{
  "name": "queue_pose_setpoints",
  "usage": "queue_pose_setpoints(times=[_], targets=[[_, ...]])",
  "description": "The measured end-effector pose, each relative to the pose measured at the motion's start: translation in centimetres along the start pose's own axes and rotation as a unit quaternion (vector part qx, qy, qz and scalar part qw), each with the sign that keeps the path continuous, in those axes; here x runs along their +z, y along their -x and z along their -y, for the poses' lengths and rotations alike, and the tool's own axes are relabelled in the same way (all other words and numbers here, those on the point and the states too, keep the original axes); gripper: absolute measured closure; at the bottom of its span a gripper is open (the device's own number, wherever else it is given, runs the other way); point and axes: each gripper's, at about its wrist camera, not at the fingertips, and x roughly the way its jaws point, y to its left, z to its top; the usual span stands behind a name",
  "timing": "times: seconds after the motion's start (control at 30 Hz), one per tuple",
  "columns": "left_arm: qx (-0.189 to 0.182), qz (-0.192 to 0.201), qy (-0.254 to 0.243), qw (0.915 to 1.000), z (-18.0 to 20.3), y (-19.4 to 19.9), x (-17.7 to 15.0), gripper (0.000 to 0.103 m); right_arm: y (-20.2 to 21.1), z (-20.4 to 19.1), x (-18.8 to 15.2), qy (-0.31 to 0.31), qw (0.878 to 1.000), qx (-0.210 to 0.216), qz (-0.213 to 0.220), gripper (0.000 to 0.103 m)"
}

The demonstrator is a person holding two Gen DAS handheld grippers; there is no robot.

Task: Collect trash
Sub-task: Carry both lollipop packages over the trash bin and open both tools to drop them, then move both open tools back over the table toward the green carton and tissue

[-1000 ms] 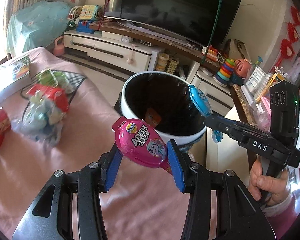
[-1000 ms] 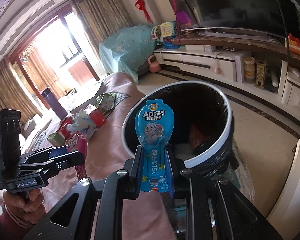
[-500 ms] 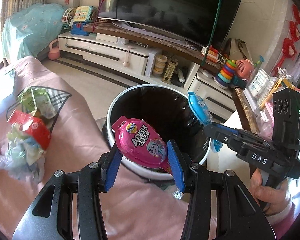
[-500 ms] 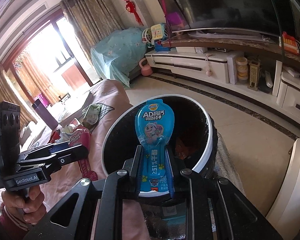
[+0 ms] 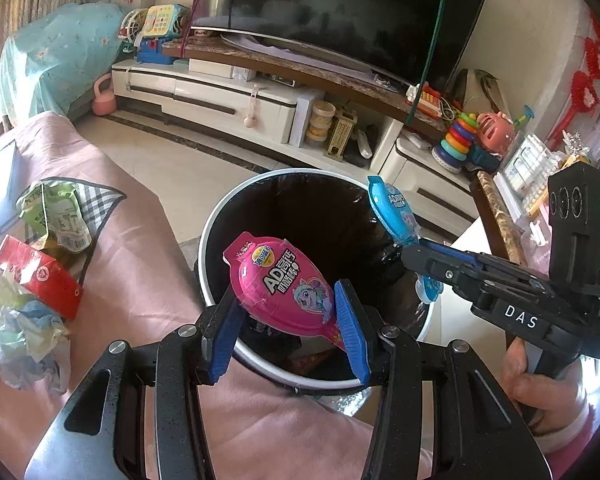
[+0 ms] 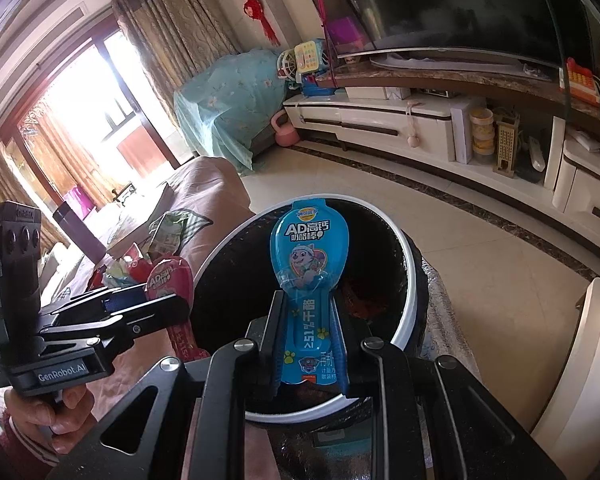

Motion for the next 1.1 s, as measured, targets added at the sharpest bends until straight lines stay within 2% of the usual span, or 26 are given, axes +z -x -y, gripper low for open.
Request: queue_pose_setpoints(times=[0.23,0.27,0.33,0.37,0.47,0.57,0.7,1.0,1.1], targets=[[0.0,-0.009,0.002,1.0,-0.1,-0.9,0.5,0.055,-0.9,0.3,0.2,-0.008,1.0,0.004,-0.005,0.08],[0.004,-0.014,0.002,0.9999,-0.1,-1.0,0.4,0.051,-1.0,0.5,0.3,-0.011,1.0,0.005,-0.006,0.078],[0.01,-0.015,0.009,0.9998,-0.2,-1.0,0.3,0.029,-1.2,0.9,0.4,-0.021,1.0,0.004,-0.006,0.07],[0.012,-0.012,0.013,0.9998,-0.3,-0.8,0.1,0.021,-1.2,1.0,0.4,-0.025,1.0,0.004,-0.005,0.063],[0.015,-0.005,0.021,0.9996,-0.8,0.0,-0.6,0.02,-0.8,1.2,0.2,-0.033,0.999,0.01,0.005,0.052],[0.017,0.001,0.032,0.9993,-1.5,1.1,-1.5,0.019,-0.3,0.7,-0.2,-0.035,0.999,0.013,0.01,0.046],[0.018,0.012,0.054,0.9983,-2.6,2.9,-3.4,0.019,0.5,-0.3,-1.0,-0.043,0.999,0.023,0.02,0.024],[0.038,0.024,0.11,0.9929,-6.3,7.4,-9.3,0.019,1.6,-5.1,-4.2,-0.038,0.998,0.044,0.024,0.008],[0.05,0.026,0.124,0.9907,-7.6,8.8,-11.1,0.018,1.5,-7.1,-5.5,-0.027,0.998,0.052,0.016,0.007]])
